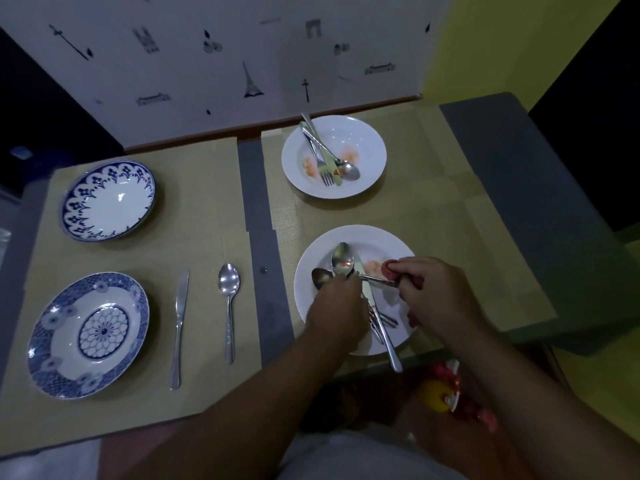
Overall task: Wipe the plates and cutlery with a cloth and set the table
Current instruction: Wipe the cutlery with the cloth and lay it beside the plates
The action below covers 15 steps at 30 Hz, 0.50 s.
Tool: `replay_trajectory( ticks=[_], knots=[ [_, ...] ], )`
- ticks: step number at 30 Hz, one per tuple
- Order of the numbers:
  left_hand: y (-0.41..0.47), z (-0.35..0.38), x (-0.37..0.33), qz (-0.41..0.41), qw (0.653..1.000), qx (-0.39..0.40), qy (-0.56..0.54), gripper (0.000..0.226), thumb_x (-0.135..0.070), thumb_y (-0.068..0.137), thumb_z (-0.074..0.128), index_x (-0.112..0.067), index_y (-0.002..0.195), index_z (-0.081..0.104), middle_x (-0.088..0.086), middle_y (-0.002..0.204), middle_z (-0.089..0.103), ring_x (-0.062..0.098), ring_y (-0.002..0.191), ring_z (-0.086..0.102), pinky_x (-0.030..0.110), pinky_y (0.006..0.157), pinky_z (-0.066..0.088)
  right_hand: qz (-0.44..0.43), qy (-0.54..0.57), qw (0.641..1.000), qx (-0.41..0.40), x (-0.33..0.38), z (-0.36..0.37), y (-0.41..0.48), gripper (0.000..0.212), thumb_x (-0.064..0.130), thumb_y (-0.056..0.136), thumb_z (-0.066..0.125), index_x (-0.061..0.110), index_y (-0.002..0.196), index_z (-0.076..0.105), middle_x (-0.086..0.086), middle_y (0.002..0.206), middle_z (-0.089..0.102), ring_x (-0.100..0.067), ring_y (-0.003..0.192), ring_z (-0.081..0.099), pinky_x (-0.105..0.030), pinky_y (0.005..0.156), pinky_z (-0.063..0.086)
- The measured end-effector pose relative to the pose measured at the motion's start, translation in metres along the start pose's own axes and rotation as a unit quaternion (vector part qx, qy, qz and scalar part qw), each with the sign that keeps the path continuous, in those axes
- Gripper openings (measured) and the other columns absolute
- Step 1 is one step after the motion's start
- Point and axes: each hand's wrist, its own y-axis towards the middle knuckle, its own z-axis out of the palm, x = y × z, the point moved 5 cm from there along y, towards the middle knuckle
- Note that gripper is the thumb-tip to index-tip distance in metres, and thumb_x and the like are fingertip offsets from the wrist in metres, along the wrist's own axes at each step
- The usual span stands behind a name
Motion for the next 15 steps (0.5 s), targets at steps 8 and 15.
replay_trajectory(
  ticks=[8, 15],
  knots=[
    [0.029, 0.023, -0.032, 0.117, 0.99, 0.044, 0.064, 0.025, -0.011, 0.093, 0.054, -0.011, 0.112, 0.07, 0.013, 0.102, 0.062, 0.032, 0.094, 0.062, 0.039, 0.074, 0.049, 0.025, -0.022, 0.999, -0.018, -0.005, -0.012, -0.001, 0.027, 0.009, 0.084, 0.069, 0.022, 0.106, 0.077, 0.006, 0.106, 0.074, -0.007, 0.093, 0.066, -0.03, 0.085, 0.056],
    [0.048, 0.001, -0.043, 0.188, 0.982, -0.003, 0.022, 0.016, -0.018, 0.091, 0.068, -0.01, 0.102, 0.076, 0.01, 0.101, 0.062, 0.025, 0.094, 0.054, 0.034, 0.081, 0.045, 0.04, 0.005, 0.999, -0.036, 0.009, -0.031, -0.002, 0.025, 0.015, 0.087, 0.068, 0.026, 0.108, 0.076, 0.013, 0.099, 0.071, -0.002, 0.084, 0.065, -0.034, 0.073, 0.06]
  ],
)
